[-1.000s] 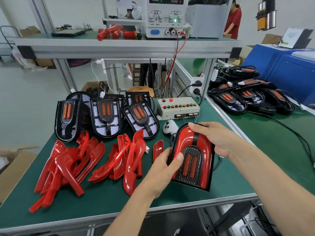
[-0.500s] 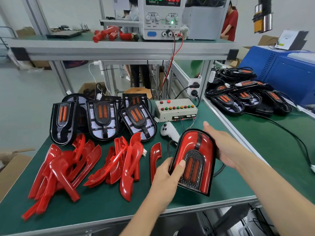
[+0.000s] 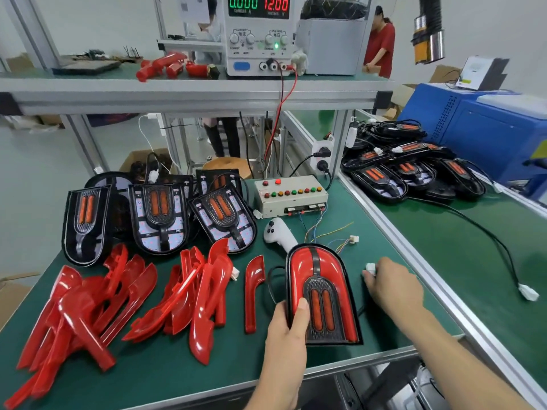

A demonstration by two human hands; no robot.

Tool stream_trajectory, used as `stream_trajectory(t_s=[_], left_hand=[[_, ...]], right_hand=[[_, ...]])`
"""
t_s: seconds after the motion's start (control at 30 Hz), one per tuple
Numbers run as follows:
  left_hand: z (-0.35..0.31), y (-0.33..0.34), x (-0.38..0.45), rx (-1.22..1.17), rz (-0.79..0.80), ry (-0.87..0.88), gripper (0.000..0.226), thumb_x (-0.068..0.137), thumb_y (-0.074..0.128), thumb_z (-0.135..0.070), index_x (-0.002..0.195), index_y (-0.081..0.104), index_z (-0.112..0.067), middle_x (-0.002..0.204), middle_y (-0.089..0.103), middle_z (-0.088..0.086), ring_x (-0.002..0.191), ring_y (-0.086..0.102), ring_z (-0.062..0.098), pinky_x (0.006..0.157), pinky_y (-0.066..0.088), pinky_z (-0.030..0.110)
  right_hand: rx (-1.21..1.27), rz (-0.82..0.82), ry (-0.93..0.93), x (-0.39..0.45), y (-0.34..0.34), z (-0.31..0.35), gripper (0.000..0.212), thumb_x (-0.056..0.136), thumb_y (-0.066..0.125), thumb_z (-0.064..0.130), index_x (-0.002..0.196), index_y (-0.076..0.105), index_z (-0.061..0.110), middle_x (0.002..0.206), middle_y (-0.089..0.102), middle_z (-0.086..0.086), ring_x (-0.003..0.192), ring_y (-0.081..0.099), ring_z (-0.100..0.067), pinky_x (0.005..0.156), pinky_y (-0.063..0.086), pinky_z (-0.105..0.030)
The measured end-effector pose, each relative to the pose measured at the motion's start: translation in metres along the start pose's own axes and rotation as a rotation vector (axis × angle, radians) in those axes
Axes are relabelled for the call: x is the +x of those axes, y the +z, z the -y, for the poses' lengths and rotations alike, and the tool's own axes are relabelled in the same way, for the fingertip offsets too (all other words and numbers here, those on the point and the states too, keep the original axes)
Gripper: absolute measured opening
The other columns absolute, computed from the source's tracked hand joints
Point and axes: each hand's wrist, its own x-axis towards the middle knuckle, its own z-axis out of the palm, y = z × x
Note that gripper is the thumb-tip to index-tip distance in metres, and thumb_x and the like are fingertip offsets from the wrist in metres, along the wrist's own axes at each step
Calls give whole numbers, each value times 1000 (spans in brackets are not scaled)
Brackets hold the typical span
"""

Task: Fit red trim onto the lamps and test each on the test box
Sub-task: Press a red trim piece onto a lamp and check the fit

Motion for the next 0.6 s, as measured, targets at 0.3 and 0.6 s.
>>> stream_trajectory(t_s=[0.3, 0.6], left_hand=[[-22, -1, 12, 699, -64, 30, 50, 100, 32, -66, 114, 58, -27, 116, 51, -1, 107, 55, 17, 100, 43, 36], [-28, -16, 18, 1066, 36, -45, 71, 94, 16, -79, 112, 53, -22, 109, 62, 2, 104, 60, 25, 94, 49, 42]], right_hand=[[3, 86, -34, 14, -5, 2, 27, 97, 56, 38, 97, 51, 11, 104, 66, -12, 84, 53, -31, 70, 42, -34], [15, 46, -79, 15, -4, 3, 26, 99, 51, 36, 92, 51, 11, 97, 65, -12, 81, 53, -33, 68, 44, -34]])
